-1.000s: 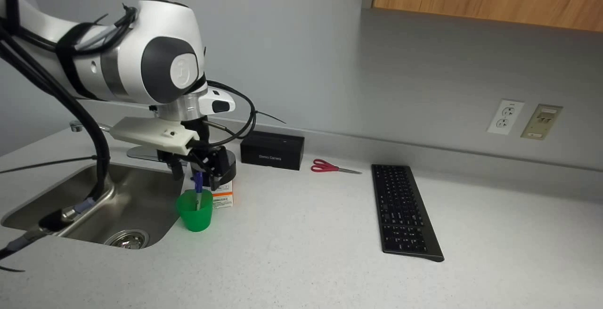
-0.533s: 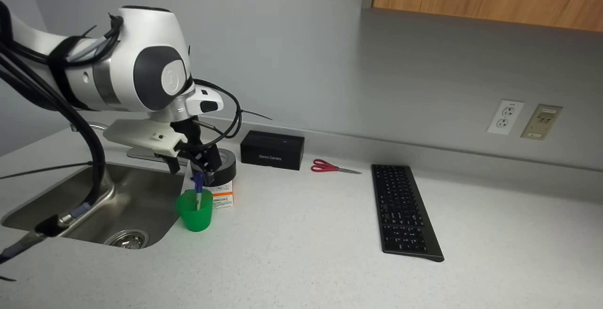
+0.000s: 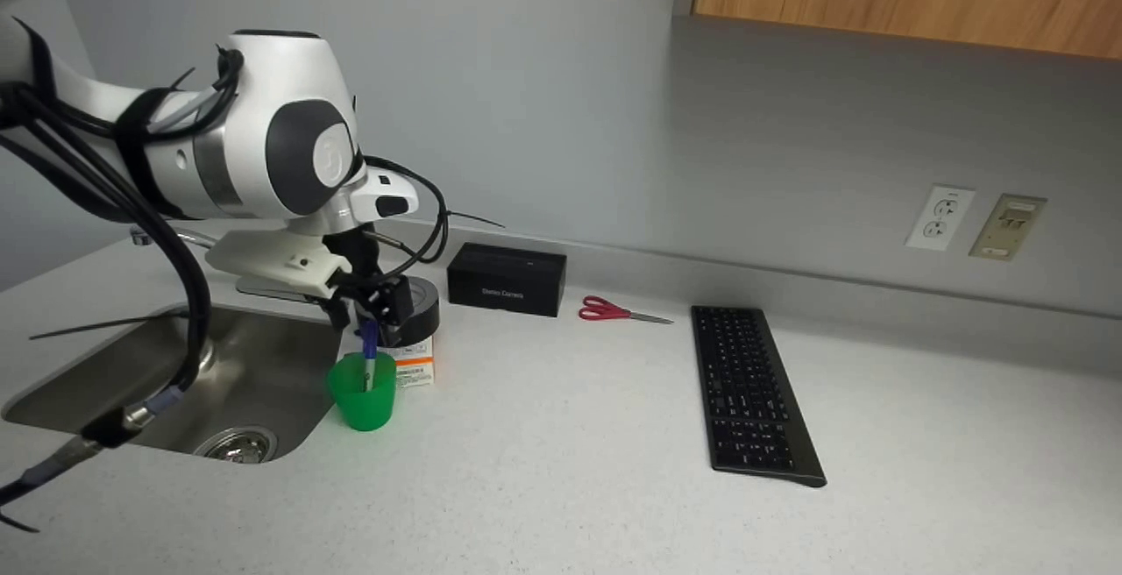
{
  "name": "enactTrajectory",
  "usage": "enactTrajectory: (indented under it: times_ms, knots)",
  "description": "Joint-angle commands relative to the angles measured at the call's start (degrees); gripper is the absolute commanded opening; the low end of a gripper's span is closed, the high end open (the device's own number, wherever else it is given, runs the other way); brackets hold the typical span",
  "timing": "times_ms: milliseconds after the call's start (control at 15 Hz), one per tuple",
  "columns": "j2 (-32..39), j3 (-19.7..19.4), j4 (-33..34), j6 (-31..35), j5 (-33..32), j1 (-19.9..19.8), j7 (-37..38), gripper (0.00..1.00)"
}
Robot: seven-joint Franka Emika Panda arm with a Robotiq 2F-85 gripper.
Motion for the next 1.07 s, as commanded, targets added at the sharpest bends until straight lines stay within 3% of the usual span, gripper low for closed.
enactTrajectory:
  times_ms: [0,400,467,1000]
  knots:
    - [1.9,-0.6,1.4,1.3,-1.4,1.2,2.7,0.49]
    - [-0.9,-0.9,-0.2,0.6,-1.2,1.3,2.4,0.03]
    - [-2.0,-1.0,-0.8,0.5,-1.3,1.2,2.7,0.0]
    - [-16.8,-3.0,-3.3,-4.6,3.6,-1.8,1.1,0.04]
